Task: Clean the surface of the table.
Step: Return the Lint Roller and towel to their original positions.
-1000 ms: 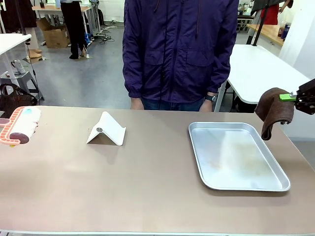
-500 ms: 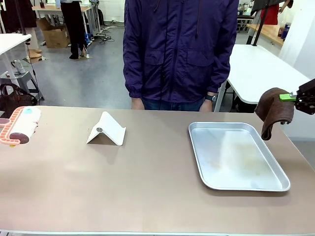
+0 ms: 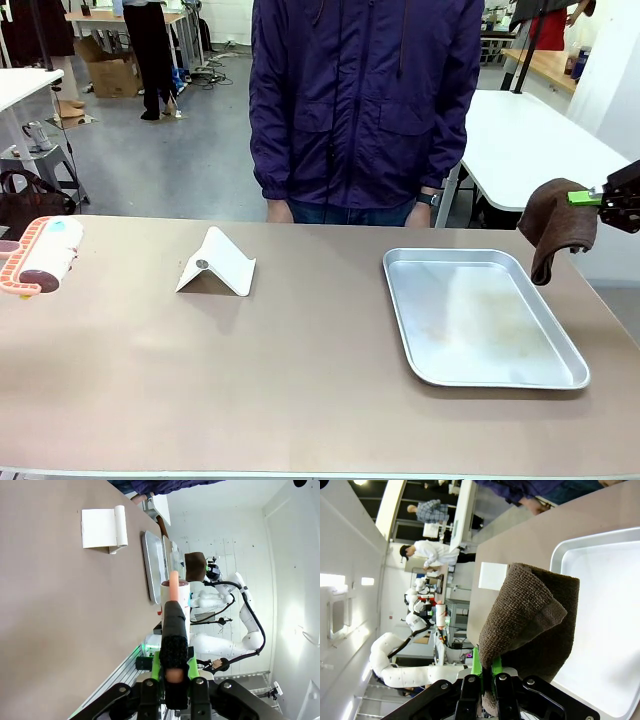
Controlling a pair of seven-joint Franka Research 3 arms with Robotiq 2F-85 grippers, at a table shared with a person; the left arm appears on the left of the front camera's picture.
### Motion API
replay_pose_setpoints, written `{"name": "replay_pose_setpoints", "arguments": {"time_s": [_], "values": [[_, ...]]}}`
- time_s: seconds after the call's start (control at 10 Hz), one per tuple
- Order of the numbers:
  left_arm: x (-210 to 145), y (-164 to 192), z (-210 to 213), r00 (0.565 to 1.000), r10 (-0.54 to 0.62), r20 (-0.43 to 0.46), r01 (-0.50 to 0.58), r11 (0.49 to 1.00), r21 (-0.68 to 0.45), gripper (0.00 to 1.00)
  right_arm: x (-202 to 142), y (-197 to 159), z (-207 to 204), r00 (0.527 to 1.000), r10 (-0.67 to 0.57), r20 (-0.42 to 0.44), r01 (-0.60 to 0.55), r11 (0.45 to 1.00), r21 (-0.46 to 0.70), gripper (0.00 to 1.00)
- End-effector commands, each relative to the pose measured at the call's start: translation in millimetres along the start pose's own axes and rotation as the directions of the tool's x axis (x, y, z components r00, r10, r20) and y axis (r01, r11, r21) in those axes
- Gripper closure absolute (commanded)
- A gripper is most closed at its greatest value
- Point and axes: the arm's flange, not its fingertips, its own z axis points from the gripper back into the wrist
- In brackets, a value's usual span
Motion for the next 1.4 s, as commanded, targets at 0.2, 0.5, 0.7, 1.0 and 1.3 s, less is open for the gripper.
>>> {"name": "replay_pose_setpoints", "arguments": {"time_s": [0.2, 0.5, 0.7, 1.0, 1.3], "values": [[0.0, 0.0, 0.0, 1.000, 0.000, 0.000, 0.000, 1.000, 0.000, 0.78, 0.0, 0.0, 0.0, 1.000, 0.000, 0.000, 0.000, 1.000, 0.000, 0.92], [19.4, -32.1, -42.9, 0.993, -0.023, -0.112, 0.031, 0.997, 0.064, 0.78, 24.7, 11.5, -42.5, 0.989, 0.104, -0.107, -0.106, 0.994, -0.006, 0.92], [38.9, -61.6, -80.4, 0.988, -0.049, -0.147, 0.067, 0.990, 0.122, 0.78, 40.7, 25.4, -86.8, 0.967, 0.174, -0.185, -0.178, 0.984, -0.003, 0.92], [77.8, -101.0, -145.1, 0.999, -0.022, -0.049, 0.033, 0.971, 0.238, 0.78, 54.8, 36.1, -184.7, 0.944, 0.191, -0.270, -0.188, 0.981, 0.038, 0.92], [111.8, -112.2, -202.4, 1.000, 0.016, 0.012, -0.020, 0.931, 0.365, 0.78, 40.4, 35.9, -287.9, 0.926, 0.216, -0.309, -0.199, 0.976, 0.084, 0.92]]}}
